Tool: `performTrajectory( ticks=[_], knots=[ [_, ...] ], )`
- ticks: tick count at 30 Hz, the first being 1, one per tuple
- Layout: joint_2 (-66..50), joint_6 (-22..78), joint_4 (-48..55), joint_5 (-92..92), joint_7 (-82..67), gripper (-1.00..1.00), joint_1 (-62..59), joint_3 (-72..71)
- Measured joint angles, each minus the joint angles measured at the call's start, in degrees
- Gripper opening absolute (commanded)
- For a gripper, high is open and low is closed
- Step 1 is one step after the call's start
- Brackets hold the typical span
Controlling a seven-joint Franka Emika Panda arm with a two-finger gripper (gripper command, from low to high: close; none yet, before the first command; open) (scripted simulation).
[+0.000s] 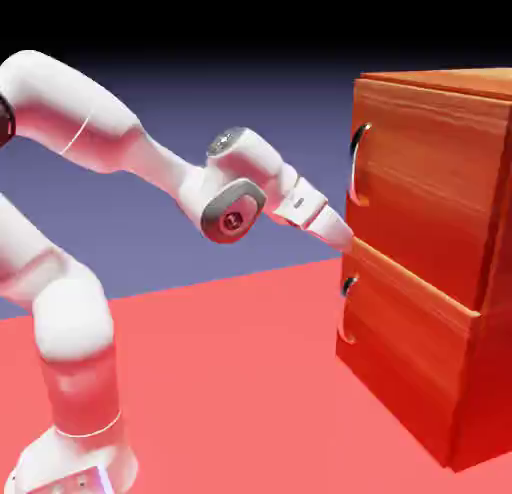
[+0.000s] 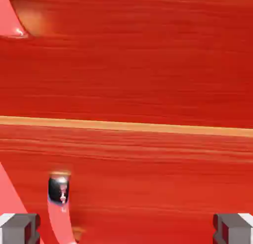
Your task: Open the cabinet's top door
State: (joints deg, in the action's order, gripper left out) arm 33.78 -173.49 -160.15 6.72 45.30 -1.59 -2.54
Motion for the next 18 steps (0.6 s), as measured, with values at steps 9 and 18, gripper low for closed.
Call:
performTrajectory(
  ticks=[9,18],
  knots=[
    [3.7,1.7,2.8,22.4,9.5,0.00,-7.6,-8.5],
    [7.5,3.5,5.7,44.9,19.0,0.00,-15.2,-17.0]
  ],
)
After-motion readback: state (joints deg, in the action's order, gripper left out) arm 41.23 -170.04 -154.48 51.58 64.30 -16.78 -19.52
